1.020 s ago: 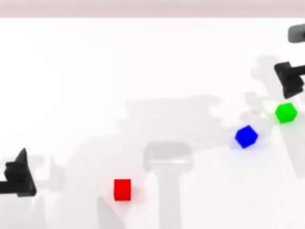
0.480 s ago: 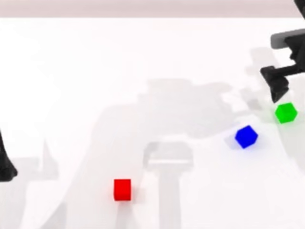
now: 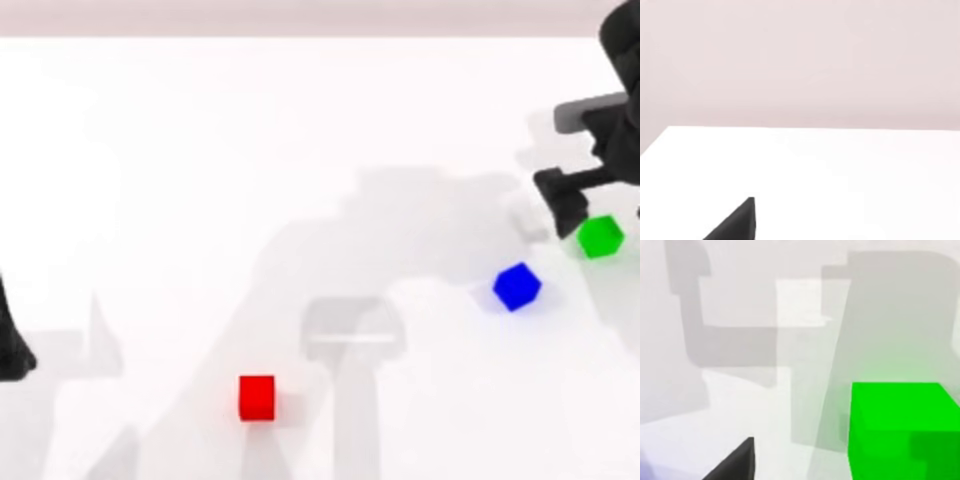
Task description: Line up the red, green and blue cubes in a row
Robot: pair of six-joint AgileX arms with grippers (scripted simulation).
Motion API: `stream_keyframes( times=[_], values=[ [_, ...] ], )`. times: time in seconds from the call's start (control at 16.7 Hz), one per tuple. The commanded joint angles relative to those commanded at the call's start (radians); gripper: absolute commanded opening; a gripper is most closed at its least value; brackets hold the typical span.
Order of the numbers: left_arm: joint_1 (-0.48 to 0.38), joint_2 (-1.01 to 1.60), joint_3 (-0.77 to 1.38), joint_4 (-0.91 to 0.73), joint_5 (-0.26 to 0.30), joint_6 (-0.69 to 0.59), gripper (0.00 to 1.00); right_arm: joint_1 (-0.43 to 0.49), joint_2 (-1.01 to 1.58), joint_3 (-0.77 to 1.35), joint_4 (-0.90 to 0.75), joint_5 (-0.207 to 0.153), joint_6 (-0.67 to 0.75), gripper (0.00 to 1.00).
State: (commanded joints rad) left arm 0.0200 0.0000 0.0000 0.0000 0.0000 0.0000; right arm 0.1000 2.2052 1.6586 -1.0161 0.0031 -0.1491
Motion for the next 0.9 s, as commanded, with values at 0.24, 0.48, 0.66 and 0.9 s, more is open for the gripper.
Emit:
stream_keyframes(
  times=[0.24, 0.48, 0.66, 0.9],
  values=[
    [0.000, 0.000, 0.000, 0.000, 0.000, 0.000, 1.00, 0.002, 0.040, -0.072, 0.104, 0.000, 0.002, 1.00],
    [0.000, 0.000, 0.000, 0.000, 0.000, 0.000, 1.00, 0.002, 0.041, -0.073, 0.105, 0.000, 0.002, 0.92],
    [0.000, 0.000, 0.000, 0.000, 0.000, 0.000, 1.00, 0.002, 0.041, -0.073, 0.105, 0.000, 0.002, 0.70],
    [0.000, 0.000, 0.000, 0.000, 0.000, 0.000, 1.00, 0.002, 0.041, -0.073, 0.105, 0.000, 0.002, 0.40]
  ],
)
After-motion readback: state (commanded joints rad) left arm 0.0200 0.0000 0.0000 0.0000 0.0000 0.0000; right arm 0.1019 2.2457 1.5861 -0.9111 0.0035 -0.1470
